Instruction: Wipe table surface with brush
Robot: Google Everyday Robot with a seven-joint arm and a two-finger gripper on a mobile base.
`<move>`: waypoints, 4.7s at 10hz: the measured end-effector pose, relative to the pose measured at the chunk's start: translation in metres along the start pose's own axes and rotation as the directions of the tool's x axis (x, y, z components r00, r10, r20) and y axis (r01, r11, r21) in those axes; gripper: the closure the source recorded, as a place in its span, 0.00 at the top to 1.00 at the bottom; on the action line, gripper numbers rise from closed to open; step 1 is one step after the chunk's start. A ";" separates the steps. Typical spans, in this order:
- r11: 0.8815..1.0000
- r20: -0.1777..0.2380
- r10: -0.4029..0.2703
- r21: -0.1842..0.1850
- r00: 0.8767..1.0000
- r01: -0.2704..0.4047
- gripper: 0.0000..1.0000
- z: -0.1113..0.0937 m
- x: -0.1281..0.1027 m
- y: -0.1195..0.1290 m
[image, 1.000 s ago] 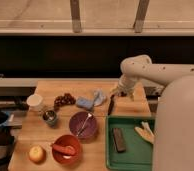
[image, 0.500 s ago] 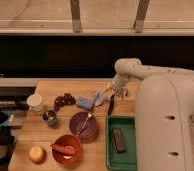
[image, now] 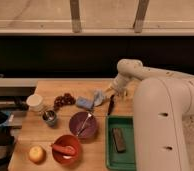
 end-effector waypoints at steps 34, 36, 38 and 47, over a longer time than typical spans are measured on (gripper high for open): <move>0.998 0.114 -0.039 -0.043 0.993 0.044 0.19 -0.014 -0.043 0.022; 0.988 0.101 -0.124 -0.080 0.987 0.132 0.19 -0.024 -0.016 0.043; 0.977 0.084 -0.183 -0.097 0.980 0.190 0.19 -0.028 0.018 0.044; 0.999 0.079 -0.045 0.026 0.996 0.043 0.19 -0.020 -0.020 -0.056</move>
